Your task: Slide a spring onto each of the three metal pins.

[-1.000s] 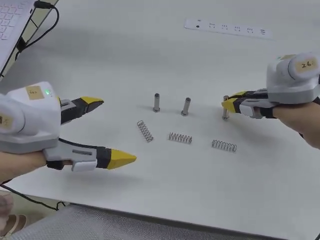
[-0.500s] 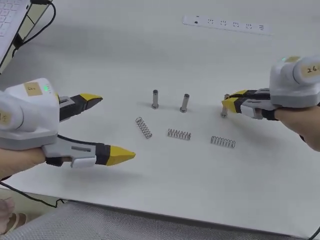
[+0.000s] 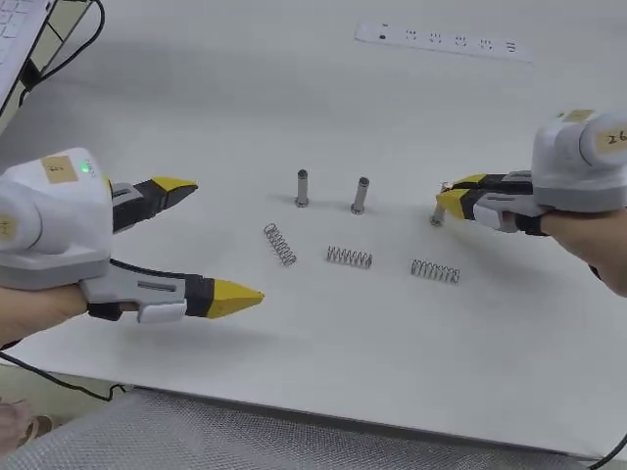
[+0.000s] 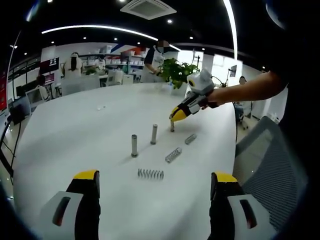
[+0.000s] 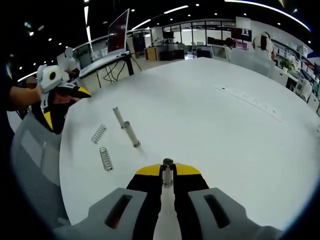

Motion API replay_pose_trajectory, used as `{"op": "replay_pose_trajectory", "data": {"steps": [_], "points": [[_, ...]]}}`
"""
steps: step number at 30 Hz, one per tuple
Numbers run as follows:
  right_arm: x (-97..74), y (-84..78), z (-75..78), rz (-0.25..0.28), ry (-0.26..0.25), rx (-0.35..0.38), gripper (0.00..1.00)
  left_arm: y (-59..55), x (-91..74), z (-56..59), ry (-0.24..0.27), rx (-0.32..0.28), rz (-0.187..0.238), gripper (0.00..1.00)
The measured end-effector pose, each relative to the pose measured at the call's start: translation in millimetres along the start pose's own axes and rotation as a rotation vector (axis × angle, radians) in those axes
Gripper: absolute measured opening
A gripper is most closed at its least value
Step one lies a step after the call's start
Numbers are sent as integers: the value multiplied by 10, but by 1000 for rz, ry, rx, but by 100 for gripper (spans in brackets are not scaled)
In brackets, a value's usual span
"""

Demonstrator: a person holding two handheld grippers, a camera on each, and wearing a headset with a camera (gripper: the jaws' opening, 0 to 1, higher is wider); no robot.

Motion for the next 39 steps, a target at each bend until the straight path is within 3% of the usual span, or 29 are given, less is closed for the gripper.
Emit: {"op": "replay_pose_trajectory", "data": {"steps": [39], "points": [[-56, -25, -59, -10, 7, -14, 7, 27, 14, -12, -6, -9, 20, 90]]}}
Point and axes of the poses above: the centre of the closed fingertips' face, and the gripper's own axes: x roughly forward along the fingers, z roughly to its right, y roughly out of its top, the point moved 6 cm from there along -x, roughly backward along the fingers, and after that the axes turned 9 degrees about -x, right-handed, at the moved point
